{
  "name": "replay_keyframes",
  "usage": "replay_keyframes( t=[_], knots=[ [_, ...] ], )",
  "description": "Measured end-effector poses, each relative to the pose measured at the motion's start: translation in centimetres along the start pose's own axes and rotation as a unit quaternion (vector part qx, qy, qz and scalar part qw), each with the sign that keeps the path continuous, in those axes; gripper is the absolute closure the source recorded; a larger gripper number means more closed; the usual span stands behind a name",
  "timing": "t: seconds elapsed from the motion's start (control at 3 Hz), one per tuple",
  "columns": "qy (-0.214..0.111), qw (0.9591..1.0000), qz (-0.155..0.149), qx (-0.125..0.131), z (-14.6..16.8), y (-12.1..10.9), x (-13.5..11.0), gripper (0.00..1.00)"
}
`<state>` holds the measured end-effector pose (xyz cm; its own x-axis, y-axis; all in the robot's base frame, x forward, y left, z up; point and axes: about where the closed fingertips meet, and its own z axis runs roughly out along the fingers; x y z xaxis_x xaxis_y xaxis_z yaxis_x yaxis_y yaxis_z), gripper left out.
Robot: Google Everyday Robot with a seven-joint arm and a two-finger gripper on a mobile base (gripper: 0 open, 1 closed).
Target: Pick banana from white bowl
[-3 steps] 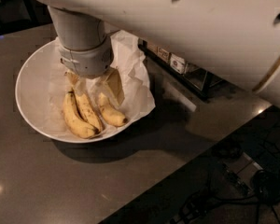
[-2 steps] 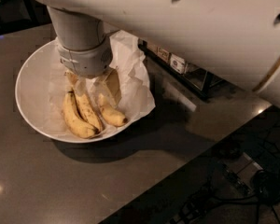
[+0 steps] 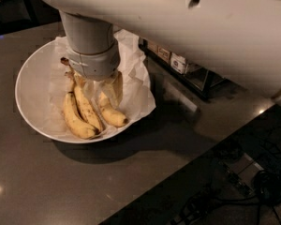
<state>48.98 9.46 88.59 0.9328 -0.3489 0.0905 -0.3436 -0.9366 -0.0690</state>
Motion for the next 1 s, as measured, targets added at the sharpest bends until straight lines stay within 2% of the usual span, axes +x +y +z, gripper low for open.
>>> replay_keyframes(
  t=[0.67,1.0],
  knots=[
    [0.002,0.9982,-0.051,-0.031,0.4,1.4,0.9,0.43],
    [0.002,0.9959,-0.079,-0.044,0.7,1.1,1.5,0.42]
  ],
)
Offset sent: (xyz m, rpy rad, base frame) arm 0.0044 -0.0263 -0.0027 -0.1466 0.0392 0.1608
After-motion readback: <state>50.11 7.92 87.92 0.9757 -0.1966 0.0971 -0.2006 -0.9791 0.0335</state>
